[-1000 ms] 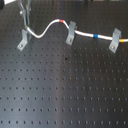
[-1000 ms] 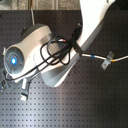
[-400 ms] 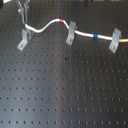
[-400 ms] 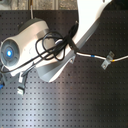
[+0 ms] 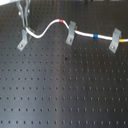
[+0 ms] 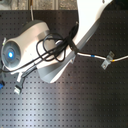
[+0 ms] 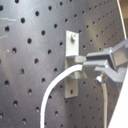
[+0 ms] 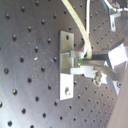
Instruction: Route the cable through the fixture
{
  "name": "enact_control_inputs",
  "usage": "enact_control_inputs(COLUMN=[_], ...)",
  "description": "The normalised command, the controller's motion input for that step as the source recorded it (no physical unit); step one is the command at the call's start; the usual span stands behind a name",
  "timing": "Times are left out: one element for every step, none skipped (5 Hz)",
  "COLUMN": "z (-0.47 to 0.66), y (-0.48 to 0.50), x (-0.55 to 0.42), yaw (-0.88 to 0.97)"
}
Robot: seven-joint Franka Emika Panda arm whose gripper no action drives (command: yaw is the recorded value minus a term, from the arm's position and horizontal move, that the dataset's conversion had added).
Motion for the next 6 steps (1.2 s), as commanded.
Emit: enact_control_inputs(z=[0.12, 0.0, 0.0, 0.09, 0.43, 0.3], y=[-0.074, 0.08, 0.239, 0.168, 0.001, -0.091], x=[-0.257, -0.369, -0.309, -0.242, 0.007, -0.1], yaw=[0.17, 0.04, 0.15, 0.0, 0.0, -0.17])
